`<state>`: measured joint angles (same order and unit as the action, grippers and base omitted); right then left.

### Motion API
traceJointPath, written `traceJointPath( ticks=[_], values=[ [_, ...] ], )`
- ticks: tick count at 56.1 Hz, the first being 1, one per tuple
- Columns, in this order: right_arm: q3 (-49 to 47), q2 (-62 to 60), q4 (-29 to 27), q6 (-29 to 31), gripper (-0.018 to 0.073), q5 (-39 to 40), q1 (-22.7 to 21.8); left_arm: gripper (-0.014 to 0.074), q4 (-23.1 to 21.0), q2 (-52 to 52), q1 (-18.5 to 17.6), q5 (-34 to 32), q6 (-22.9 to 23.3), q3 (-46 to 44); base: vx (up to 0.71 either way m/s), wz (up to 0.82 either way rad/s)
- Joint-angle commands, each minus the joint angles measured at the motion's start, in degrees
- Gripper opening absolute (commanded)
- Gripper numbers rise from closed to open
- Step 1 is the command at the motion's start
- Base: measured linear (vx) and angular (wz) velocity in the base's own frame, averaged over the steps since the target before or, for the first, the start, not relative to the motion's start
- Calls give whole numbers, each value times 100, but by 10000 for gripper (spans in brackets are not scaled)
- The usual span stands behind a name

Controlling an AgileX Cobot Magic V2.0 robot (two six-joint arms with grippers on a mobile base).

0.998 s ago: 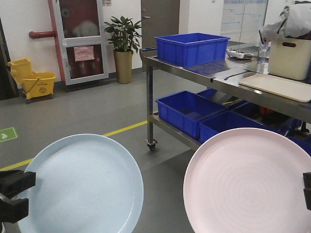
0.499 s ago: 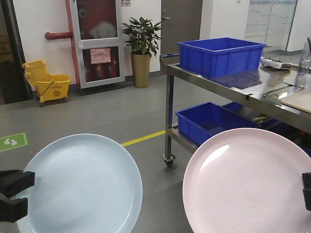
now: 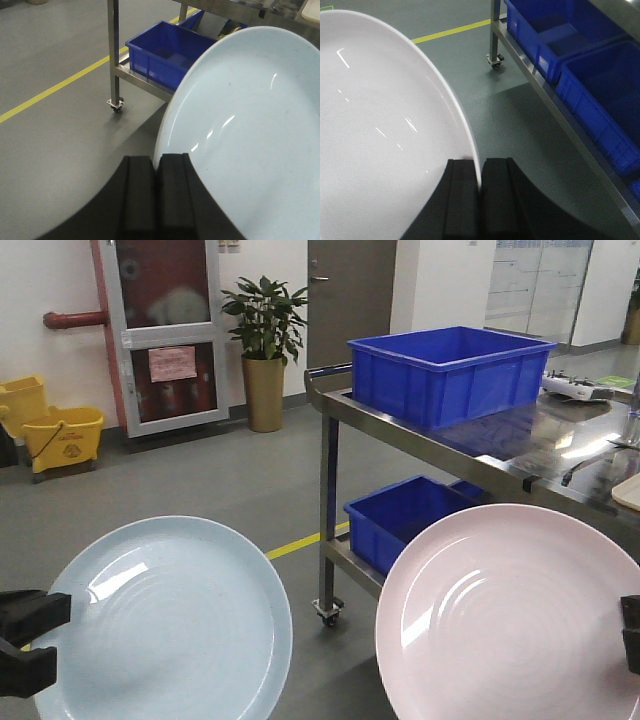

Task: Grab plate from conveyor and place on tray
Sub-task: 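Hold both plates raised while the base drives to the steel table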

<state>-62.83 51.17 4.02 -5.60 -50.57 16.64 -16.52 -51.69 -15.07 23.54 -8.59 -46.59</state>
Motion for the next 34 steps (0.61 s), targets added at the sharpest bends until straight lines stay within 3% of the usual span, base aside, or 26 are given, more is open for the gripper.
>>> traceJointPath(
  ticks=[1, 34],
  values=[
    [-143, -48, 61, 44, -9, 450, -10, 3, -81, 63, -34, -474, 18, -179, 54, -24],
    [-143, -48, 61, 44, -9, 450, -10, 3, -81, 63, -34, -474, 18, -179, 50, -36]
  ],
)
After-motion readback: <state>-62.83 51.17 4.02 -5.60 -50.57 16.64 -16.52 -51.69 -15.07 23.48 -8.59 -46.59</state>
